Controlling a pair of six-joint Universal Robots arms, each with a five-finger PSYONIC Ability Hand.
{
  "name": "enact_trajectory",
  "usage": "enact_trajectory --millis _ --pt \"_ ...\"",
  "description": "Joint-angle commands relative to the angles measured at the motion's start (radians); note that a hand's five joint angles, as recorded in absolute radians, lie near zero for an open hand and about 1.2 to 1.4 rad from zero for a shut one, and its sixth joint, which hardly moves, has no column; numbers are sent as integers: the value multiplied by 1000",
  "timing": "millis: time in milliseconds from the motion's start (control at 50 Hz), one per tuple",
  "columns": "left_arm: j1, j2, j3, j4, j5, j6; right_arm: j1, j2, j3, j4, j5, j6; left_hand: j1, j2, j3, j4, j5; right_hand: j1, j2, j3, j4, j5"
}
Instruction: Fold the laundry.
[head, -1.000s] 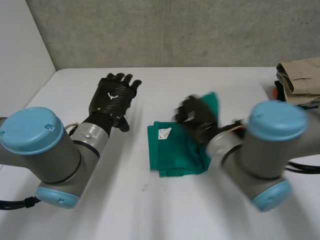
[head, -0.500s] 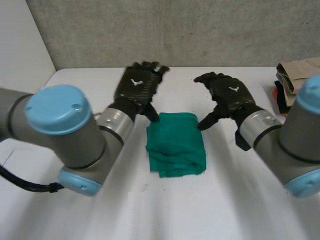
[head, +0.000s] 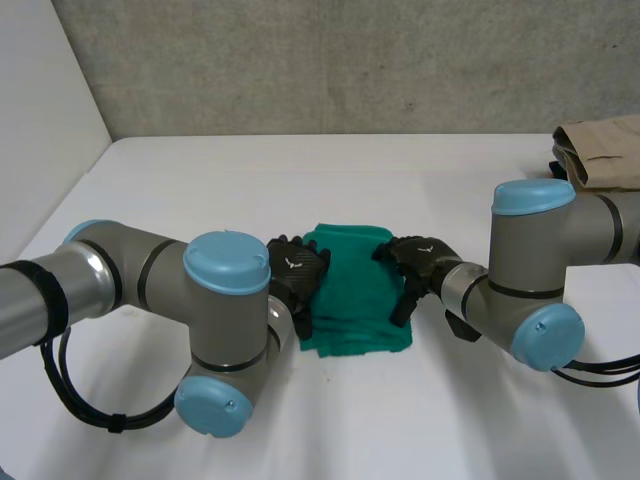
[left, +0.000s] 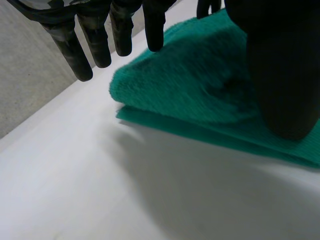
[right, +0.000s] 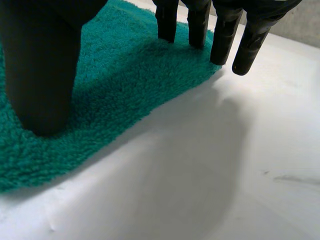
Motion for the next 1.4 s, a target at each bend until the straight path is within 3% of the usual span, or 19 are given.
enact_trajectory --millis 20,100,180,260,280,360,500,720,980,1180,1260,1280,1340,1400 --pt "-6 65 -18 -2 13 -18 23 -93 36 -12 63 -119 30 29 21 27 11 -23 -42 -38 -58 -63" --pt "9 176 -32 0 28 -21 26 -205 113 -71 96 -119 27 26 18 24 8 -23 -42 -38 -58 -63" --pt "64 290 -72 1 113 -23 29 -316 249 -205 111 -134 50 49 42 47 32 -23 -42 -38 -58 -63" --pt "124 413 -106 -8 280 -24 36 -415 386 -300 96 -131 71 70 62 68 52 -23 -42 -38 -58 -63" --pt "134 455 -116 -19 360 -32 39 -425 406 -309 96 -133 77 76 68 74 58 -23 -42 -38 -58 -63" --pt "144 534 -129 -77 528 -86 70 -433 486 -352 99 -134 80 79 71 77 61 -23 -42 -38 -58 -63" --pt "169 582 -135 -144 654 -161 124 -307 526 -487 97 -134 74 73 65 71 55 -23 -42 -38 -58 -63" --pt "177 583 -138 -143 651 -166 167 -138 475 -596 111 -215 74 73 65 71 55 -23 -42 -38 -58 -63" --pt "175 583 -140 -143 651 -170 173 -84 363 -610 113 -261 71 70 63 68 52 -23 -42 -38 -58 -63" --pt "174 583 -141 -143 651 -170 173 -46 285 -602 105 -255 65 64 57 62 46 125 106 110 90 85" --pt "173 583 -141 -143 651 -170 173 -25 253 -601 96 -257 62 61 54 59 44 494 475 479 459 454" --pt "173 583 -141 -143 651 -170 173 -17 239 -601 87 -255 62 61 54 59 44 757 738 741 721 717" --pt "175 583 -141 -141 651 -170 171 -11 219 -604 70 -255 62 61 54 59 44 1197 1178 1182 1162 1157" --pt "175 583 -140 -143 651 -170 171 -24 213 -602 71 -254 62 61 54 59 44 1199 1180 1183 1163 1159"
